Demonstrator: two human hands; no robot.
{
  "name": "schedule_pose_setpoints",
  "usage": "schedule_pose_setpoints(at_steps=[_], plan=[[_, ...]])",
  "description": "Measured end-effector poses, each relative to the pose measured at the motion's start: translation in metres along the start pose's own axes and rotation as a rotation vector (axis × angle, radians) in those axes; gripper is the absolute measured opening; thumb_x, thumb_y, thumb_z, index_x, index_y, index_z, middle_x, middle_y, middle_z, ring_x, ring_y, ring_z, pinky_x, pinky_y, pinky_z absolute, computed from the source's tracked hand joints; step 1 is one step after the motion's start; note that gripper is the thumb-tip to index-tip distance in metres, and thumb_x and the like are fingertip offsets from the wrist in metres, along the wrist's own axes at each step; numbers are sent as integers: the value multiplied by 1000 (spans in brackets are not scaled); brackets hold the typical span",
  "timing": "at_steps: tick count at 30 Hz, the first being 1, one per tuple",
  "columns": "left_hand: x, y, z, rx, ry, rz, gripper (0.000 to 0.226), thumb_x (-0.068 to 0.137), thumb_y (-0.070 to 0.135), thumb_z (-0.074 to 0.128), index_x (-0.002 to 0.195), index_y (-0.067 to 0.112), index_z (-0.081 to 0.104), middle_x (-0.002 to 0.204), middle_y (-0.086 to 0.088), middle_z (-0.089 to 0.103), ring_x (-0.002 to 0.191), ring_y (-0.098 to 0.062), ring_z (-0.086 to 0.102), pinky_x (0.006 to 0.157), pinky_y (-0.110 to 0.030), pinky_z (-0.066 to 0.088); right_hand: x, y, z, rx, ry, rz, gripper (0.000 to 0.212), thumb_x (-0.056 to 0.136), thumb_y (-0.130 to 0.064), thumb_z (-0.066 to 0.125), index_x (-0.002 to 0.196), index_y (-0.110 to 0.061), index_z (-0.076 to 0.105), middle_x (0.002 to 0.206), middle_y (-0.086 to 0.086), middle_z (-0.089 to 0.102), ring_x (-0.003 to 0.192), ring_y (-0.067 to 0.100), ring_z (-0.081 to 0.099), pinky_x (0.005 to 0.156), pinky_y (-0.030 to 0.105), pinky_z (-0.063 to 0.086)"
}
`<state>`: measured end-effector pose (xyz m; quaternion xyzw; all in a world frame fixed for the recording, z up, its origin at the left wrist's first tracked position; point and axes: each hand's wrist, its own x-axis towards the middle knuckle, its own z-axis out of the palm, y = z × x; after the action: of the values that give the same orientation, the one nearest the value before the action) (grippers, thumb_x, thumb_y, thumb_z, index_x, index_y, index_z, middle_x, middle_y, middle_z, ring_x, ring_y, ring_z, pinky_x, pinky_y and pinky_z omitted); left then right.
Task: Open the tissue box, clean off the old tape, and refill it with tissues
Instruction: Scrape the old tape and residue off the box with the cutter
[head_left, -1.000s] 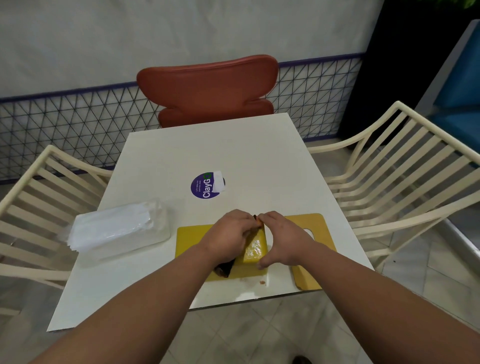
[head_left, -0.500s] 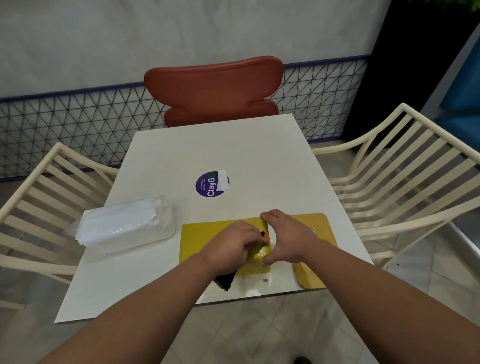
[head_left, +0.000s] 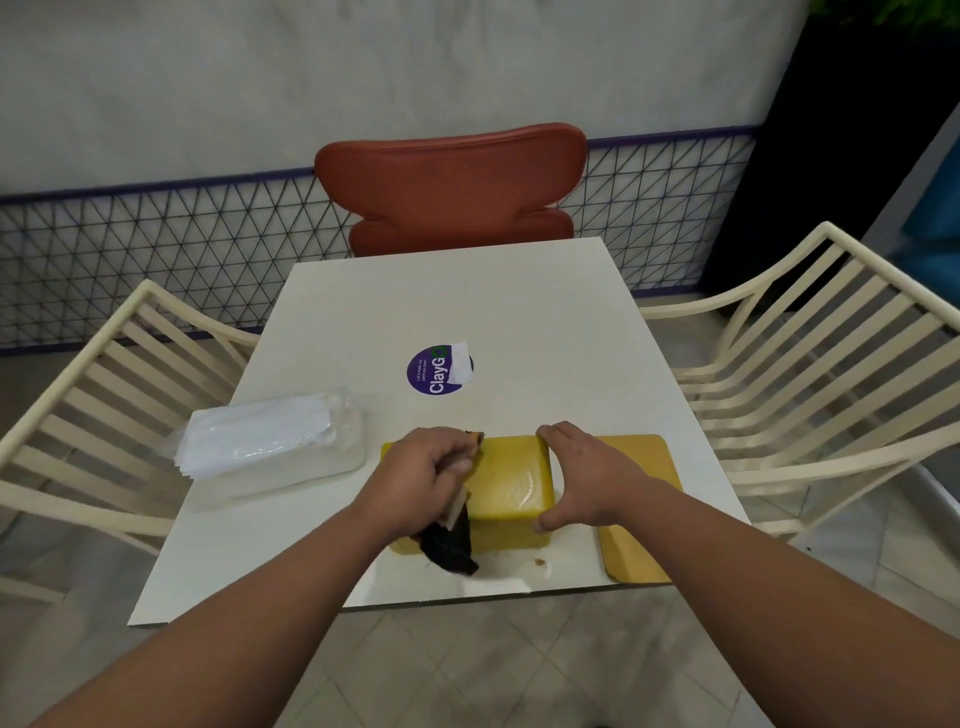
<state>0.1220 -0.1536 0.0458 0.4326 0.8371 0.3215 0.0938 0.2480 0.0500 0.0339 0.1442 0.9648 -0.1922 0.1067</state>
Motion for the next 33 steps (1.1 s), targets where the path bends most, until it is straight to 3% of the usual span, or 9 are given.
schedule_pose_setpoints(at_steps=[3,5,8,16,20,26,30,33], plan=[[-14,-11,0,163,-274,85,79,74,59,59,144,26,40,149,15,30,131,-3,23,110,-20,18,0,0,1,16,-14,1,124,59,-58,83,154,-20,13,156,-3,23,135,21,37,103,37,43],[-17,-21,3,289,-324,131,89,77,57,65,151,27,24,153,16,16,135,-5,14,110,-19,12,1,0,0,29,-25,-2,124,61,-56,84,155,-19,12,157,-2,22,137,22,35,106,35,40],[-16,-17,11,392,-312,159,87,83,50,65,151,22,20,159,5,12,137,-14,16,112,-24,17,2,1,0,36,-32,-13,124,61,-56,84,155,-18,13,156,0,24,137,22,35,107,33,38],[2,25,52,480,-296,315,75,86,44,63,147,19,28,157,-1,22,127,-21,29,107,-31,28,3,1,-1,40,-44,-32,124,54,-54,89,151,-15,22,145,3,37,128,23,43,102,35,42],[9,32,65,526,-303,462,70,79,34,71,138,12,43,144,-6,44,106,-25,45,91,-36,45,4,2,-4,2,-87,-66,116,52,-44,93,143,-12,30,134,5,44,117,21,49,95,37,47],[5,34,75,443,-220,623,36,71,15,71,106,20,62,119,7,62,88,-19,48,68,-35,44,3,8,-21,7,-229,-85,131,60,-50,87,156,-17,4,159,0,16,142,19,27,112,34,34],[1,29,80,394,-203,634,27,77,13,65,103,20,63,103,9,66,88,-18,56,73,-33,35,0,9,-27,-2,-310,-77,141,57,-61,85,155,-21,-9,163,-3,0,149,18,10,119,34,21],[-3,31,66,276,-227,603,31,81,13,65,111,20,61,90,10,65,85,-16,56,79,-31,35,-1,7,-25,-58,-307,-82,148,53,-61,87,154,-21,-14,164,-3,-3,149,19,10,119,36,22]])
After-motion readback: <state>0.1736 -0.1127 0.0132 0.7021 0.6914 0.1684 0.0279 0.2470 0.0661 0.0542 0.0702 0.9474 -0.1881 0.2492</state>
